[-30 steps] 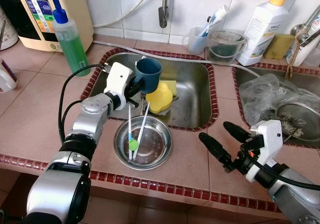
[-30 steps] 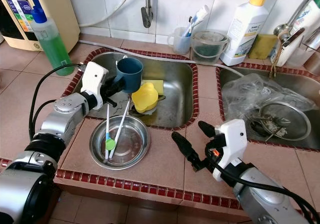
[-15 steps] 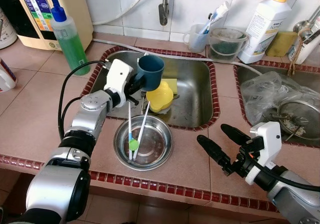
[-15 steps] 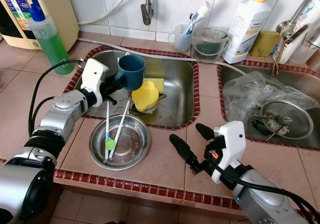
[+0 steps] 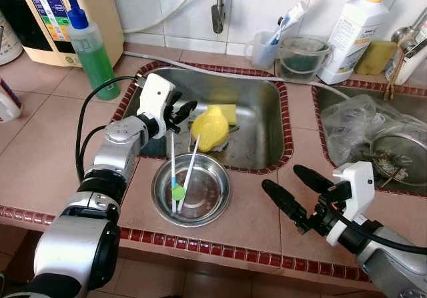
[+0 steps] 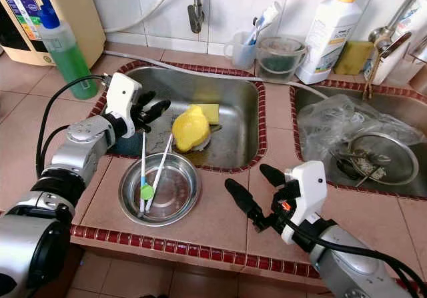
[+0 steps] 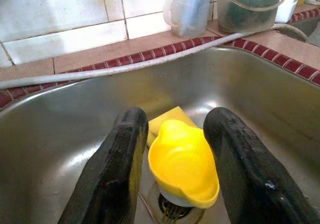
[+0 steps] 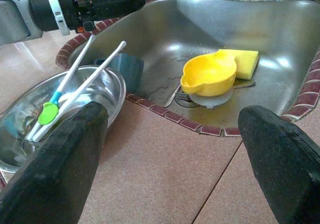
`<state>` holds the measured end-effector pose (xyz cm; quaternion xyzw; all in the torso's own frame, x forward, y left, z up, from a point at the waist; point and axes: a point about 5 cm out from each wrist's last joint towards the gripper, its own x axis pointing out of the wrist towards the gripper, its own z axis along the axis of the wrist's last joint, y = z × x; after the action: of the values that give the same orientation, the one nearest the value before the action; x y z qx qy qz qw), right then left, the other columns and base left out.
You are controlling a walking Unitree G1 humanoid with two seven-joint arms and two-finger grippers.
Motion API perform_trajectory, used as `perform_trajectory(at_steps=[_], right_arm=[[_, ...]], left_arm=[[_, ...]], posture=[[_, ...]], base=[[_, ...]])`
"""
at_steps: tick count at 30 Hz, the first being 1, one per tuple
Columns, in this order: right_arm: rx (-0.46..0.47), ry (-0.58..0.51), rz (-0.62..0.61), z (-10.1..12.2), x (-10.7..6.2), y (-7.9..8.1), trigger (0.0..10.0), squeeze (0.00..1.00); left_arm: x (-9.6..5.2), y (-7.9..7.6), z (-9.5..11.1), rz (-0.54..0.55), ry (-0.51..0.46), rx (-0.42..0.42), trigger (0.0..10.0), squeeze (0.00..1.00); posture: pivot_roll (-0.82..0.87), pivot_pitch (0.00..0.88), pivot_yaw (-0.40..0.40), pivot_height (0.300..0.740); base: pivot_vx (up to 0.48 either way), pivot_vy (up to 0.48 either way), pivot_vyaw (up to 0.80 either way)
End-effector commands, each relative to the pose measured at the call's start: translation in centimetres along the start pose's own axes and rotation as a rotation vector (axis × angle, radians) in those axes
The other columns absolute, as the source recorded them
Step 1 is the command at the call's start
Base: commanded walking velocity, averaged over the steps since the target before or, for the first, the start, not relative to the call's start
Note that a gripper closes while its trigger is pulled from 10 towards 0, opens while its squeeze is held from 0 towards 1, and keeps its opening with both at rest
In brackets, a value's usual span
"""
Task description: Kitchen organization
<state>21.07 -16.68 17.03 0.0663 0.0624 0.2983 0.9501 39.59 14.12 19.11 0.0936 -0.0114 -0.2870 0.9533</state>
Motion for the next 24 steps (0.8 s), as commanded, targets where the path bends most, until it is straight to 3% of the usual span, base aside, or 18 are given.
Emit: perform_trajectory(at_steps=[1, 6, 7, 12, 15, 24], right_arm=[[-0.006, -0.007, 0.013, 0.3, 0.0, 0.2, 10.0, 0.00], [-0.007, -0.013, 0.013, 0.4, 0.1, 0.2, 10.0, 0.00], [-0.008, -0.020, 0.015, 0.4, 0.3, 0.1, 10.0, 0.00], [-0.019, -0.032, 0.009, 0.6, 0.9, -0.2, 10.0, 0.00], [-0.023, -0.040, 0.004, 0.7, 1.1, -0.4, 10.0, 0.00], [-0.041, -0.107, -0.085, 1.5, 2.2, -1.9, 10.0, 0.00]], left_arm=[[0.1, 0.3, 0.8, -0.002, -0.020, 0.012, 10.0, 1.00], [0.2, 0.4, 1.2, 0.007, -0.045, 0.020, 10.0, 1.00], [0.2, 0.6, 1.8, 0.018, -0.069, 0.029, 10.0, 0.00], [0.0, 1.2, 3.1, 0.049, -0.110, 0.055, 10.0, 0.00], [-0.1, 1.3, 3.6, 0.066, -0.120, 0.120, 10.0, 0.00], [-0.9, 1.7, 4.8, 0.106, -0.184, 0.087, 10.0, 0.00]], posture=[[-0.16, 0.160, 0.003, 0.740], [-0.16, 0.154, 0.001, 0.740], [-0.15, 0.146, -0.001, 0.740], [-0.15, 0.134, -0.004, 0.740], [-0.14, 0.124, -0.007, 0.740], [-0.12, 0.081, -0.010, 0.740]], base=[[0.000, 0.000, 0.00], [0.000, 0.000, 0.00], [0.000, 0.000, 0.00], [0.000, 0.000, 0.00], [0.000, 0.000, 0.00], [0.000, 0.000, 0.00]])
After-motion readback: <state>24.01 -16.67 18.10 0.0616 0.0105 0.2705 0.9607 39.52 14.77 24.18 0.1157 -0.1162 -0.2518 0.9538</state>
